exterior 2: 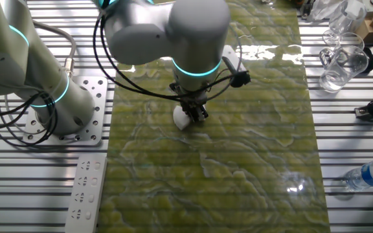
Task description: Clean the tabletop with a sponge
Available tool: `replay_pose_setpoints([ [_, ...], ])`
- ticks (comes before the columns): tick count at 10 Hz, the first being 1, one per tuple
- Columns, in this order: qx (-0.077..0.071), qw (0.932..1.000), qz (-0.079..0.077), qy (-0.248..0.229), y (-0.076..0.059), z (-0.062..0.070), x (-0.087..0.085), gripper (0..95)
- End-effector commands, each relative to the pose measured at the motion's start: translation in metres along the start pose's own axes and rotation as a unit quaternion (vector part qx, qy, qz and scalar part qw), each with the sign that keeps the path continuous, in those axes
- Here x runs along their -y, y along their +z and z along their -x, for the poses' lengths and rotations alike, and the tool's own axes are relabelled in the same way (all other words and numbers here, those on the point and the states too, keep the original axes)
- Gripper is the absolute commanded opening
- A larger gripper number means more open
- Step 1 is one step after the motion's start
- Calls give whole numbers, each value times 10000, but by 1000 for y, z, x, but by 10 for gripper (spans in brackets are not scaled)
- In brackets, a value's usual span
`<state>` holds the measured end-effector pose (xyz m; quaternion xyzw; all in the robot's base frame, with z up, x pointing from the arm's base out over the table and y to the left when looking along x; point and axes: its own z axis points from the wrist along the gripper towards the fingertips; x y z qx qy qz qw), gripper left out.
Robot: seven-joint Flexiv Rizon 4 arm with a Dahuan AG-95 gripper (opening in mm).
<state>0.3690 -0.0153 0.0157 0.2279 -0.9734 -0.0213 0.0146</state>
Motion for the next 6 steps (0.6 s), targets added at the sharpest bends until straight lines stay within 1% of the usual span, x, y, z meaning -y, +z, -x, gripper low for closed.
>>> replay_pose_setpoints([
  [1, 68, 9999, 43, 68, 5, 4, 0, 0],
  [4, 75, 9999, 85, 125, 5, 5, -1, 0],
  [5, 74, 9996, 169, 192, 2, 5, -2, 0],
  [6, 90, 9996, 178, 215, 1, 5, -3, 0],
])
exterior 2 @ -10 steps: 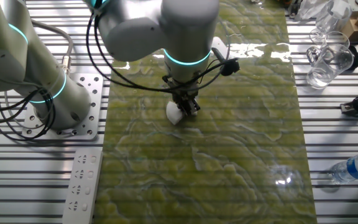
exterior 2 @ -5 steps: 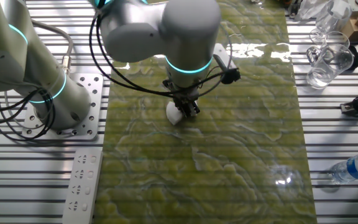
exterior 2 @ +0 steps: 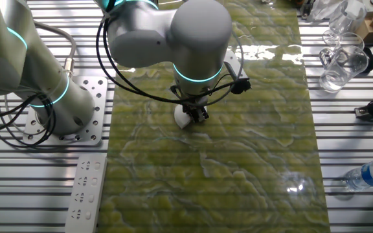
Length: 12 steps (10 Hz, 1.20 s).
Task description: Clean the tabletop with a sponge
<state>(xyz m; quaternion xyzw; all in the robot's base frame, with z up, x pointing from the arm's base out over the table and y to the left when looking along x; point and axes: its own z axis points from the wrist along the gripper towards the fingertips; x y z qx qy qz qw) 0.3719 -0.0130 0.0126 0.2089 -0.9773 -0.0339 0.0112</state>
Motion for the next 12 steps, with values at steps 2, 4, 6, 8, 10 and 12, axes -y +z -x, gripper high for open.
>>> replay_pose_setpoints([
  [2, 86, 9999, 78, 77, 1, 3, -5, 0],
  [4, 105, 9999, 77, 90, 3, 5, -7, 0],
  [6, 99, 9996, 167, 206, 1, 5, -11, 0],
  [8, 81, 9994, 200, 273, -4, 5, -14, 0],
  [10, 178, 9982, 310, 481, -1, 9, -18, 0],
  [12, 106, 9981, 300, 522, -1, 12, -20, 0],
])
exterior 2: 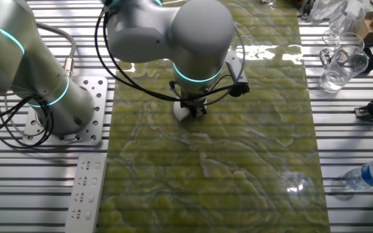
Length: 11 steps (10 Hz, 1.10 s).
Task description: Clean the tabletop with a sponge
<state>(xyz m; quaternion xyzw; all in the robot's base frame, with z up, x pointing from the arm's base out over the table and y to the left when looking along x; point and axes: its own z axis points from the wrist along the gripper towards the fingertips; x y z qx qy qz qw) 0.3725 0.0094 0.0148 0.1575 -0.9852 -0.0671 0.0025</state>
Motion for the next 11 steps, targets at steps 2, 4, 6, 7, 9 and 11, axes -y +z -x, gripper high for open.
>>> replay_pose_setpoints([
  [2, -44, 10000, 6, 46, 1, 3, -1, 0],
  [4, -42, 9999, 18, 150, 1, 7, -6, 0],
  [6, -39, 9997, 14, 251, 3, 12, -12, 0],
  [7, -40, 9994, 17, 331, 4, 16, -16, 0],
  [9, -45, 9989, 18, 467, 5, 22, -24, 0],
  [11, -46, 9981, 8, 613, 6, 29, -34, 0],
])
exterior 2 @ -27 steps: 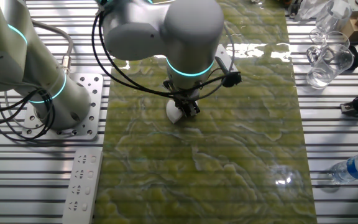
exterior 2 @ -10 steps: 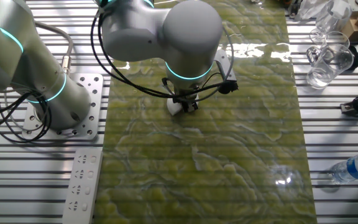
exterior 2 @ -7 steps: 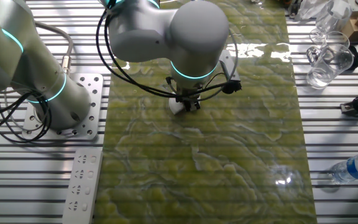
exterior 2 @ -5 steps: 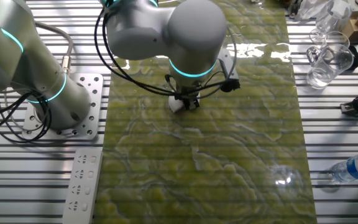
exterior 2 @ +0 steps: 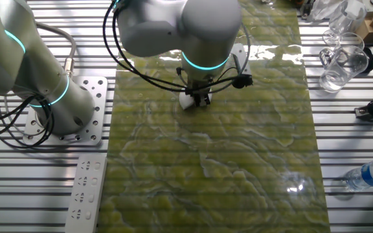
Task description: Clean the tabletop with a sponge
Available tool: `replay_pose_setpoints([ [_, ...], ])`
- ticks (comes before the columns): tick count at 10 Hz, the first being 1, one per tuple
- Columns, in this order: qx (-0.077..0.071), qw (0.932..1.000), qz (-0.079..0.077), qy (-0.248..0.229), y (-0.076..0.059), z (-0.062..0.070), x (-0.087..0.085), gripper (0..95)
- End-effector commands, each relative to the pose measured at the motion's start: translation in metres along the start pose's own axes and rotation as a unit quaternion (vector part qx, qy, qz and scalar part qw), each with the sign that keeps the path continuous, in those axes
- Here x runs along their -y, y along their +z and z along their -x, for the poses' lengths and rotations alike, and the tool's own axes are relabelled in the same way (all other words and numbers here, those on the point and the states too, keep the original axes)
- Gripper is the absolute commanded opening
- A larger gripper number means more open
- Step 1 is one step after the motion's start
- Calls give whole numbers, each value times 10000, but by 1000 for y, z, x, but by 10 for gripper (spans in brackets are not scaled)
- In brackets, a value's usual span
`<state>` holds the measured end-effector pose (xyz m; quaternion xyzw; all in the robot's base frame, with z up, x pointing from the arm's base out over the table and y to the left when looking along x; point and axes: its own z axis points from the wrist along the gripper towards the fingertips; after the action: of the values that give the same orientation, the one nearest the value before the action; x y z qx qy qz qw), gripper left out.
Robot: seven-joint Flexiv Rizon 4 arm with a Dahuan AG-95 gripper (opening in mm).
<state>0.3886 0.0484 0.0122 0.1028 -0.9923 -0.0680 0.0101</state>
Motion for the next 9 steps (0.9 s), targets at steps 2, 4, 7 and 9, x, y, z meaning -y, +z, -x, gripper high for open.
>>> replay_pose_setpoints([
  [2, 1, 9998, -9, 216, 0, 7, -15, 0],
  [4, 4, 9994, -3, 349, 0, 11, -24, 0],
  [7, -11, 9996, -76, 255, 1, 12, -26, 0],
  [9, -52, 9995, -309, -53, -1, 9, -20, 0],
])
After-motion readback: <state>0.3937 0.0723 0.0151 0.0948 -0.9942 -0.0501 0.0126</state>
